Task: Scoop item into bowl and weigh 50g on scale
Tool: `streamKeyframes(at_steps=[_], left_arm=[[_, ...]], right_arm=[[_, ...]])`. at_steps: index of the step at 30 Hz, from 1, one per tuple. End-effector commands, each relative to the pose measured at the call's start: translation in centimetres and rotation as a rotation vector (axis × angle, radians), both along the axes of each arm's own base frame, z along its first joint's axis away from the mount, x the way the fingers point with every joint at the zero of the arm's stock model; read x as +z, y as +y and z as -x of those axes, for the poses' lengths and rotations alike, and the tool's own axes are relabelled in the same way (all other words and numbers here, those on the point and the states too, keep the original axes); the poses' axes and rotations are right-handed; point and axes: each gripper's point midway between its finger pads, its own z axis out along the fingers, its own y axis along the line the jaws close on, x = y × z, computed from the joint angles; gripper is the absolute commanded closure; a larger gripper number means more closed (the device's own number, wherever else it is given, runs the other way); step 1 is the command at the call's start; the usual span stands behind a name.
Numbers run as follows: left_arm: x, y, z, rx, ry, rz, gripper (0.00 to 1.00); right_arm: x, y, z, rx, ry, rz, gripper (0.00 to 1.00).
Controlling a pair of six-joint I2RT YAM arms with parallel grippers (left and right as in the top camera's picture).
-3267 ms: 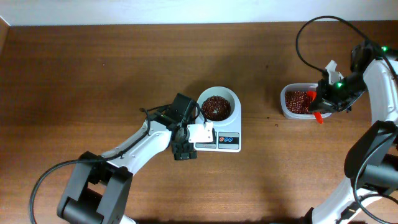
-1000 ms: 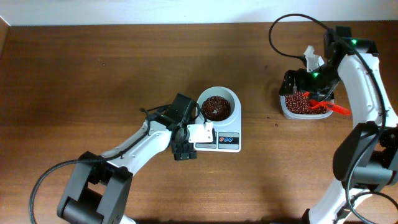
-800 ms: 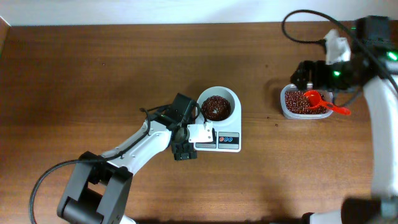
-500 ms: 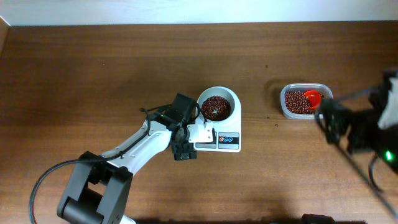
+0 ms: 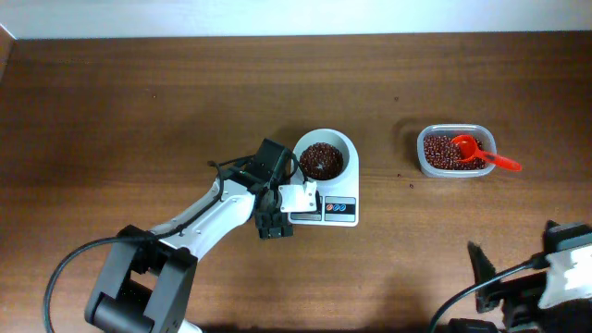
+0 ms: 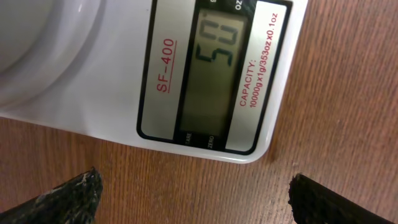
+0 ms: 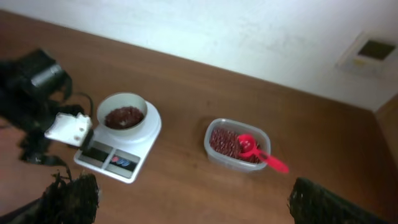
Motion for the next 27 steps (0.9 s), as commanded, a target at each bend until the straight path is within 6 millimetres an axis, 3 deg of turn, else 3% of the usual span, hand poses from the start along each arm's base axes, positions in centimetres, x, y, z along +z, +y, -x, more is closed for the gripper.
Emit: streamKeyframes(at_steps=[1,3,8,14,20,22,24,27], left_arm=[[0.3,-0.2,0.3,0.007,0.006,0.023,0.01],[0.3,-0.2,0.3,0.007,0.006,0.023,0.01],[0.3,-0.2,0.3,0.007,0.006,0.023,0.01],[0.3,-0.2,0.3,0.007,0.006,0.023,0.01],[0.3,-0.2,0.3,0.007,0.006,0.023,0.01],[0.3,-0.2,0.3,0.007,0.006,0.023,0.01],[0.3,-0.2,0.3,0.007,0.006,0.023,0.01],[0.3,-0.2,0.3,0.007,0.006,0.023,0.01]], right_arm=[[-3.5,-0.4,-0.7,0.013,-0.039,0.068,0.01],[-5.2,-0.5,-2.2,0.01,-0.12,0.081,0.01],[-6.8,-0.5,-6.5,-0.001,-0.445,0.085,0.01],[-7.2,-0.6,-7.9,-0.02,-0.774,0.086,0.01],[-13.8,-0.6,-10.1,-0.014,-0.657,0.086,0.01],[-16.8,-0.6,-10.8,-0.011,-0.579,0.086,0.01],[-21.9,-0.6,-11.0,-0.003,-0.373,0.085,0.01],[-21.7,-0.6,-11.0,-0.007,-0.381,0.083,0.01]])
